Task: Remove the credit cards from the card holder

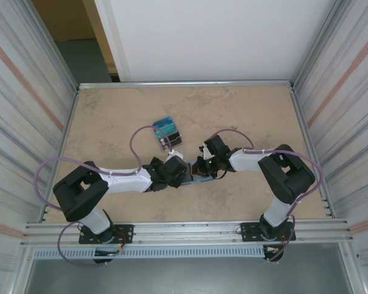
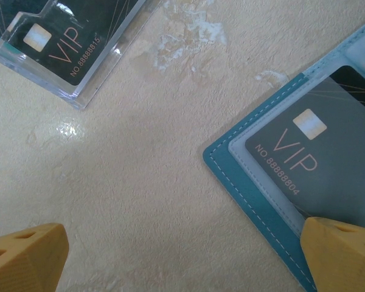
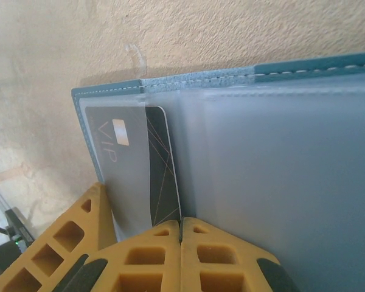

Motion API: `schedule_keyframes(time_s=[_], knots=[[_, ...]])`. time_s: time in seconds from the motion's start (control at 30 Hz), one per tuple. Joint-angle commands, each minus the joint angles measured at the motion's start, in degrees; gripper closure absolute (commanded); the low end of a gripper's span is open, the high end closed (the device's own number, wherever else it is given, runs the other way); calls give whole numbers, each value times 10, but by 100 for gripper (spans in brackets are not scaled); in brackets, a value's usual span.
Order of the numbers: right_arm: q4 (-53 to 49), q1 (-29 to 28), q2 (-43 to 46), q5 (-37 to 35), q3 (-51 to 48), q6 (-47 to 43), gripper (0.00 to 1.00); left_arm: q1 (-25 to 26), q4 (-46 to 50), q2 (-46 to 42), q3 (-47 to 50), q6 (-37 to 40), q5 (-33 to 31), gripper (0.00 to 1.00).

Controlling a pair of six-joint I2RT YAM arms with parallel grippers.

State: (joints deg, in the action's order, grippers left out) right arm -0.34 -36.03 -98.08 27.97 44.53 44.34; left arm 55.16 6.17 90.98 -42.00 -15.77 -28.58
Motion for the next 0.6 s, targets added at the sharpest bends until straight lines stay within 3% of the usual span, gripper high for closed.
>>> schedule_keyframes(time_s=[0.0, 0.57], knots=[[-43, -2, 14, -42, 9, -14, 100, 6, 35, -2, 2, -8, -6, 1], [-80, -2, 43, -70, 20, -26, 100, 6, 32, -5, -2, 3, -6, 1]])
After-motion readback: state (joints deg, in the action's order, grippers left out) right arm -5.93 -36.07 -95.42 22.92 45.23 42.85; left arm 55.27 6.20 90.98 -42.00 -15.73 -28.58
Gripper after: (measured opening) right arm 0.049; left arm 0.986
